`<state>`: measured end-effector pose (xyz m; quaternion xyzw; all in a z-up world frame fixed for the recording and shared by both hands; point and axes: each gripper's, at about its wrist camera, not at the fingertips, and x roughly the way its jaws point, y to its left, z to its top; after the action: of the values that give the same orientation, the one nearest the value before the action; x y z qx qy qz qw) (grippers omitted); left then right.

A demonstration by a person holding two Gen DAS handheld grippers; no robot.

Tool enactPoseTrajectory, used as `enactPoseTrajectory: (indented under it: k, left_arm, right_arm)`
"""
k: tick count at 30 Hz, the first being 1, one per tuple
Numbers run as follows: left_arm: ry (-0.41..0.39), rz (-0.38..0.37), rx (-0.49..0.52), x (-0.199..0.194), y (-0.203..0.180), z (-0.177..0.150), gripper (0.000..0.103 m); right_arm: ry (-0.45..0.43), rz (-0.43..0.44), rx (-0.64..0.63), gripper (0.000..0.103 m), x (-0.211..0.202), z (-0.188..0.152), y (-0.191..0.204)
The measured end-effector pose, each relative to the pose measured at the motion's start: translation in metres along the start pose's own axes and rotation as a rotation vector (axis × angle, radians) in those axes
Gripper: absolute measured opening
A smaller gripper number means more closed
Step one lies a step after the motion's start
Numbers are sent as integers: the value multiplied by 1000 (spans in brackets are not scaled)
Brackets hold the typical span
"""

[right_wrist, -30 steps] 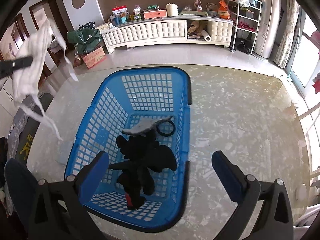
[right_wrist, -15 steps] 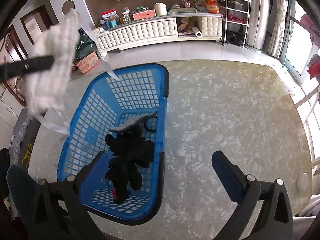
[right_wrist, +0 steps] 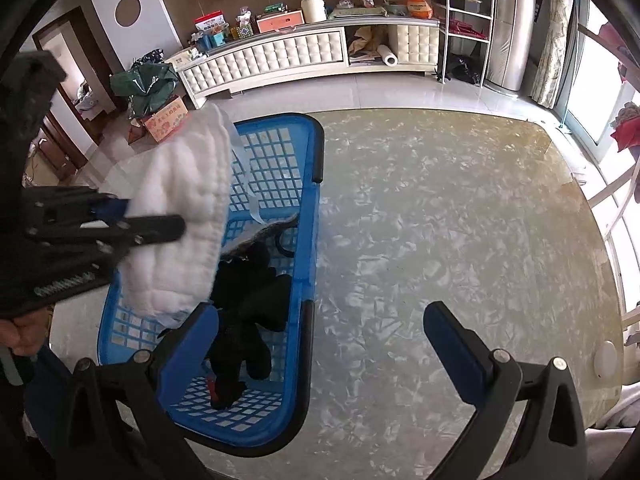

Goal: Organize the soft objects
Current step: 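Carry the white quilted cloth with the left gripper over the blue basket, then lower the white cloth into the basket and open the left gripper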

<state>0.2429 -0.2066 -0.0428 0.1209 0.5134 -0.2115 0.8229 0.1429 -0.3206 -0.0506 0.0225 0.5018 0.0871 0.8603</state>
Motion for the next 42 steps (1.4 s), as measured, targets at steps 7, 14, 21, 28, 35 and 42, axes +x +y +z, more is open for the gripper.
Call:
enactPoseTrajectory:
  k: [7,14,21,28,35,42]
  left_arm:
    - [74,13,20,31,4,-2,22]
    - [96,33,51,42,1,-7,22]
    - [100,30,78,48,-1,-6,23]
    - [91,33,95,48,-3,-6,24]
    - [72,58,125,43,-7,-9,34]
    - [55,61,153,30,-11,-10,63]
  right_arm:
    - [28,-10,-4,103,8,1,0]
    - [43,-17,-17,103,13,3,3]
    - [50,-17,-15,103,14,5,5]
    - [56,-19,-13,103,17,6,5]
    - [66,-20,-14,103,19,5,5]
    - [68,-16,-34,103,20,2,10]
